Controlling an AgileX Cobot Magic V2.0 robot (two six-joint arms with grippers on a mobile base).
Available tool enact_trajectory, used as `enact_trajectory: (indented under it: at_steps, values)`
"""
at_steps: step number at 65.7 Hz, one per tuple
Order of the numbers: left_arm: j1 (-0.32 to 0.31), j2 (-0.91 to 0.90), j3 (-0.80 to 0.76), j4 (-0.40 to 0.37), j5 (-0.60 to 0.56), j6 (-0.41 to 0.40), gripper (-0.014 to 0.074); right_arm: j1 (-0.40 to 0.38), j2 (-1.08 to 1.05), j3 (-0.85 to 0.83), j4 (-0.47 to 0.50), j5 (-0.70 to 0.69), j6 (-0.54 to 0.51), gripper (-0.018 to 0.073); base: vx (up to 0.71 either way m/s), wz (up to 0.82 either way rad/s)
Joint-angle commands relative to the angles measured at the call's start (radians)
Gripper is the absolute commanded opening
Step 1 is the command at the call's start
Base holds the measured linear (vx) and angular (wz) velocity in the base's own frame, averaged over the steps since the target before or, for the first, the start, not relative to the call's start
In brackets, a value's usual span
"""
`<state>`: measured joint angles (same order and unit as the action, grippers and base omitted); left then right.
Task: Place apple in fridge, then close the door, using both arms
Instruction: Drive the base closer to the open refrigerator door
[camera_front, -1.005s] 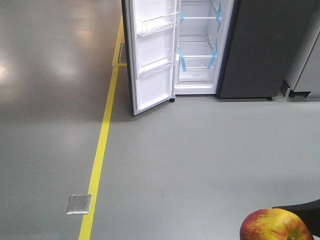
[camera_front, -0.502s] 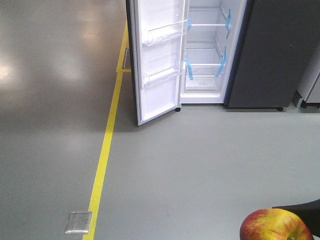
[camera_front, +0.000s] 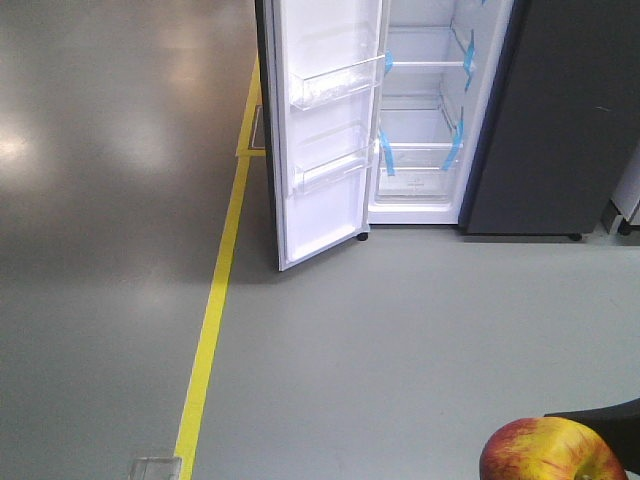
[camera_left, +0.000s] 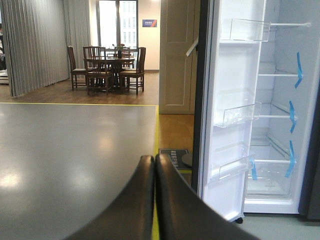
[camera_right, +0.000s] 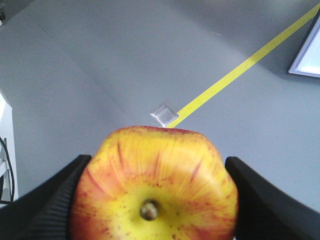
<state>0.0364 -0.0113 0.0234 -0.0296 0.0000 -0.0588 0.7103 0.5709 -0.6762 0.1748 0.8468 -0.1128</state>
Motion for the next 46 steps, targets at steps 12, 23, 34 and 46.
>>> enact_trajectory:
  at_steps: [12, 23, 34, 46]
  values:
    - [-0.005, -0.016, 0.03, -0.004, -0.074, -0.007, -0.0006, -0.001, 0.003, -0.026, 0.011, -0.065, -0.006, 0.0186, 0.16, -0.01]
    - [-0.005, -0.016, 0.03, -0.004, -0.074, -0.007, -0.0006, -0.001, 0.003, -0.026, 0.011, -0.065, -0.006, 0.0186, 0.14, -0.03]
    - [-0.005, -0.016, 0.03, -0.004, -0.074, -0.007, -0.0006, -0.001, 0.003, -0.026, 0.011, -0.065, -0.006, 0.0186, 0.13, -0.05]
    - [-0.005, -0.016, 0.03, -0.004, -0.074, -0.007, -0.0006, -0.001, 0.003, -0.026, 0.011, -0.065, -0.006, 0.0186, 0.12, -0.07]
